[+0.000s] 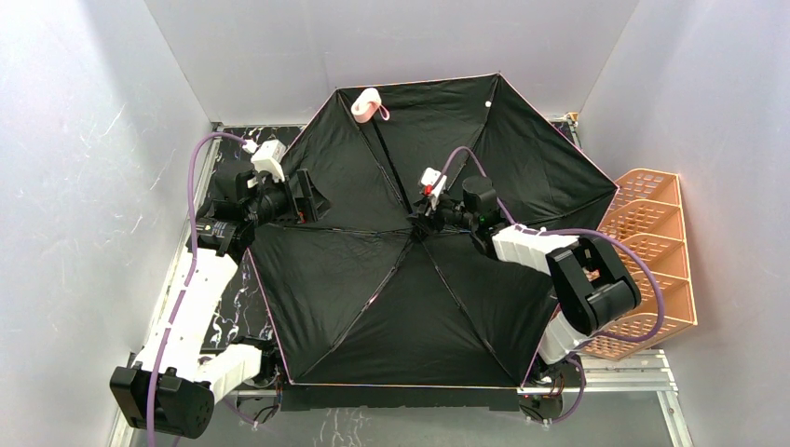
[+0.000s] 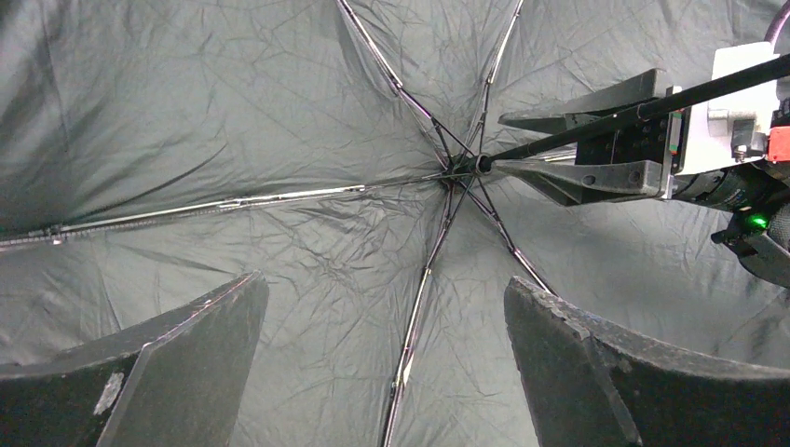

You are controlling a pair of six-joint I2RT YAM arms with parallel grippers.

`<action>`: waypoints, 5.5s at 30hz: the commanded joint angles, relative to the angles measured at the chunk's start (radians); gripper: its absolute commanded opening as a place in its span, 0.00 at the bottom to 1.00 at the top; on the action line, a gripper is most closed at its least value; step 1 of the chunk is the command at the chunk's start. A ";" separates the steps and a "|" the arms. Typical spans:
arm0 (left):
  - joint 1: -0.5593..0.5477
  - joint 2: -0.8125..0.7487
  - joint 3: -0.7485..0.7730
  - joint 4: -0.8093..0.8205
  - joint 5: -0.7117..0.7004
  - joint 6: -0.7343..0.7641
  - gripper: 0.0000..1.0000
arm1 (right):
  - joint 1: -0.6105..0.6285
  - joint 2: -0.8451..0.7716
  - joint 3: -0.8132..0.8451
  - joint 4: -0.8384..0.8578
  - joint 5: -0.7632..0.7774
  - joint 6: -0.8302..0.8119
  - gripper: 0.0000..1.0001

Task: Put away the umbrella

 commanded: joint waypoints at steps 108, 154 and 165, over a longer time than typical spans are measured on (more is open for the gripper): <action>-0.264 0.352 0.684 -0.216 0.113 -0.007 0.71 | 0.086 -0.018 0.715 -0.100 0.200 -1.450 0.00; -0.335 0.085 0.157 0.076 -0.017 -0.143 0.00 | 0.086 -0.520 0.164 -0.021 0.389 0.212 0.71; -0.405 0.085 0.089 0.150 -0.043 -0.175 0.00 | 0.086 -0.440 0.239 0.004 0.556 0.930 0.77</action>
